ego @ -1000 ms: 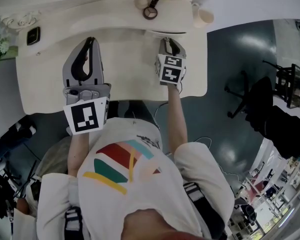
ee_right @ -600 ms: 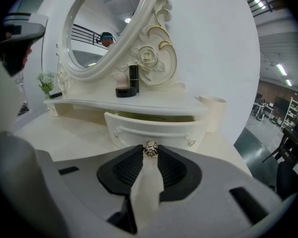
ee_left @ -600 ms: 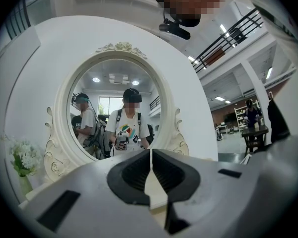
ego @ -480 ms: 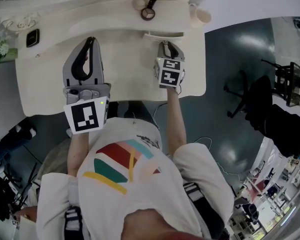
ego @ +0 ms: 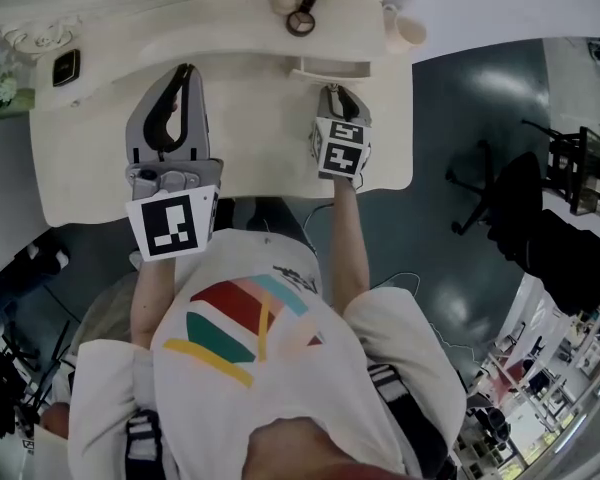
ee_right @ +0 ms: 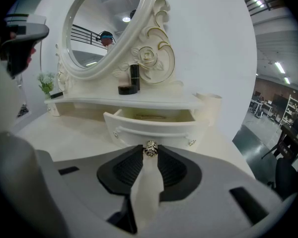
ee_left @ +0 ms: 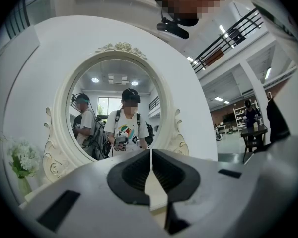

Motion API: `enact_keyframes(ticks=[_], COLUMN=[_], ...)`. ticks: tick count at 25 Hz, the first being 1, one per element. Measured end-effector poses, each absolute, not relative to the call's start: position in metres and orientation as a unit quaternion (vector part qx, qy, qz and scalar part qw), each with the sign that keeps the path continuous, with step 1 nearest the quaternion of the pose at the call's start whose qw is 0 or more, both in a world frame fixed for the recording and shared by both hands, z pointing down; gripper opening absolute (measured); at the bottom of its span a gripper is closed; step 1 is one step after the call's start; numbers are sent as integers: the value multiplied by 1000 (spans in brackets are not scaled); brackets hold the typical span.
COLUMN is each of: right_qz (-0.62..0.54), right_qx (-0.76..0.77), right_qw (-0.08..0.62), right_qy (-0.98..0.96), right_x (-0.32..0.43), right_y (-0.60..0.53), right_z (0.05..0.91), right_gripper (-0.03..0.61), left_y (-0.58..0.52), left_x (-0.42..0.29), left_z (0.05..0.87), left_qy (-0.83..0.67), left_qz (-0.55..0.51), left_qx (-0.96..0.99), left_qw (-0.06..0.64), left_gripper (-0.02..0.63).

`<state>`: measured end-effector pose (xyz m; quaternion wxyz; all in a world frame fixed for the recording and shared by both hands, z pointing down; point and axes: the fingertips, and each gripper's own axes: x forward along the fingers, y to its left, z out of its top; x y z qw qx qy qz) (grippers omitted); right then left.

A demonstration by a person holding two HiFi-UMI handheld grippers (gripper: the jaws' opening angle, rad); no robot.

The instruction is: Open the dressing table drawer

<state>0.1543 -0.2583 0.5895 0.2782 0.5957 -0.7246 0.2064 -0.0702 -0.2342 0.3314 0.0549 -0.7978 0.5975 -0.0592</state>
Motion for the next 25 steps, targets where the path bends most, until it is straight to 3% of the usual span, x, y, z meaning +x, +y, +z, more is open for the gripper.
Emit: enact_keyframes(ticks=[25], right_qz=[208], right_qx=[601], right_qw=[289], right_qy=[-716], right_x=[155], right_y=[-238], right_z=[589], right_gripper=[78], left_y=[-232], left_x=[-76], left_z=[330], left_qy=[592], left_qz=[-55], left_qx=[-802], left_qw=[57], left_gripper=[12])
